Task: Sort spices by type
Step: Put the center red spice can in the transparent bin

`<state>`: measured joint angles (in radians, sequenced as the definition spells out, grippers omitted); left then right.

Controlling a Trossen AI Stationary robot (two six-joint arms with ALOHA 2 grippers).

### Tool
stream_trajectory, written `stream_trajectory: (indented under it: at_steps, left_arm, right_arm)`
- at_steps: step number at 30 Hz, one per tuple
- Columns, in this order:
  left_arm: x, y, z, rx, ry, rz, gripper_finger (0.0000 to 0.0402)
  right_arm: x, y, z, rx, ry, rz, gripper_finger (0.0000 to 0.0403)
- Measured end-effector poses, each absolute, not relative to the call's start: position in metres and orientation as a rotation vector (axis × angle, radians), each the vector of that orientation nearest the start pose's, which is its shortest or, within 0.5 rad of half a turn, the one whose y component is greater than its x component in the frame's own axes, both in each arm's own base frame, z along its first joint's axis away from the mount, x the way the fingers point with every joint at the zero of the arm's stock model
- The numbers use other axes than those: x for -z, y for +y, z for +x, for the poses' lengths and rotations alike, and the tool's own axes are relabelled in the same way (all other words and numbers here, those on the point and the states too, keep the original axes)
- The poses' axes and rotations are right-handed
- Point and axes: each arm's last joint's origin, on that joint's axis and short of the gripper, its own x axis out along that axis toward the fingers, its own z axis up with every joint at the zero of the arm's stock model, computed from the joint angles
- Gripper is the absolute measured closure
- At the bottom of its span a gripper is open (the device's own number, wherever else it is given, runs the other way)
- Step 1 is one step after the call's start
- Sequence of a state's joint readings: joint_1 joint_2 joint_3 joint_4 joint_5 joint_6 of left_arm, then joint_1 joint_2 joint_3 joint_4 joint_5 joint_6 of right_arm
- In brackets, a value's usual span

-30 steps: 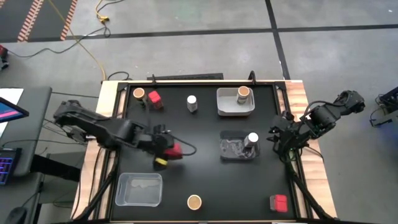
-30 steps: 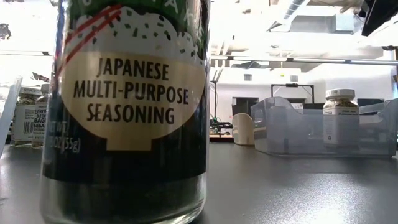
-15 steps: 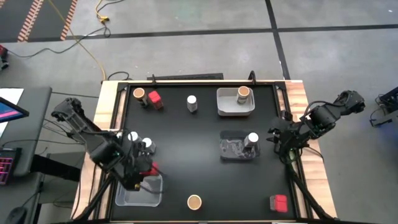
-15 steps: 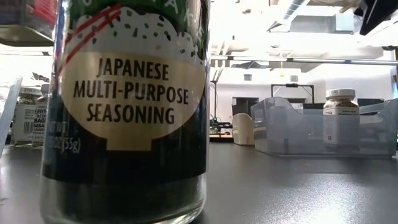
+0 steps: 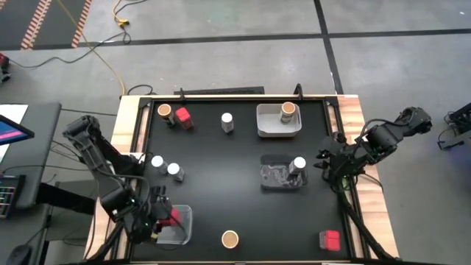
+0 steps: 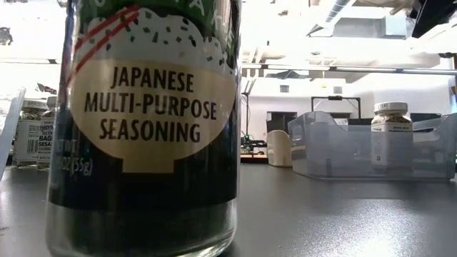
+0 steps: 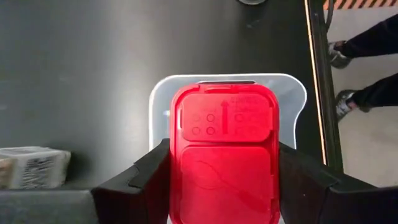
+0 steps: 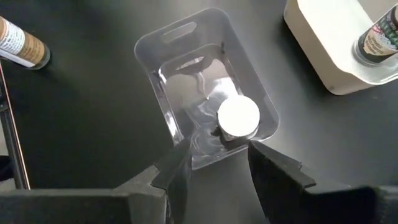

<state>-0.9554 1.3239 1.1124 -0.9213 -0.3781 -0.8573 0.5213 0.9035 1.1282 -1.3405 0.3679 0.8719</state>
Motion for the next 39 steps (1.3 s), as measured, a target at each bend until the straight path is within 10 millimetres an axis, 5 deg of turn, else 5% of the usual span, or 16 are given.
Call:
stream_trajectory:
  at_steps: [17,39]
  left_arm:
    - [-0.217,-0.189,0.152,0.082,1.012,-0.088,0.0189]
    - [-0.211,-0.186,0.15,0.113,1.023,0.006,0.0158]
  right_arm:
    - [-0.34,0.053,0.114,0.302,0.948,0.347,0.0219]
    - [-0.341,0.054,0.116,0.292,0.931,0.357,0.0219]
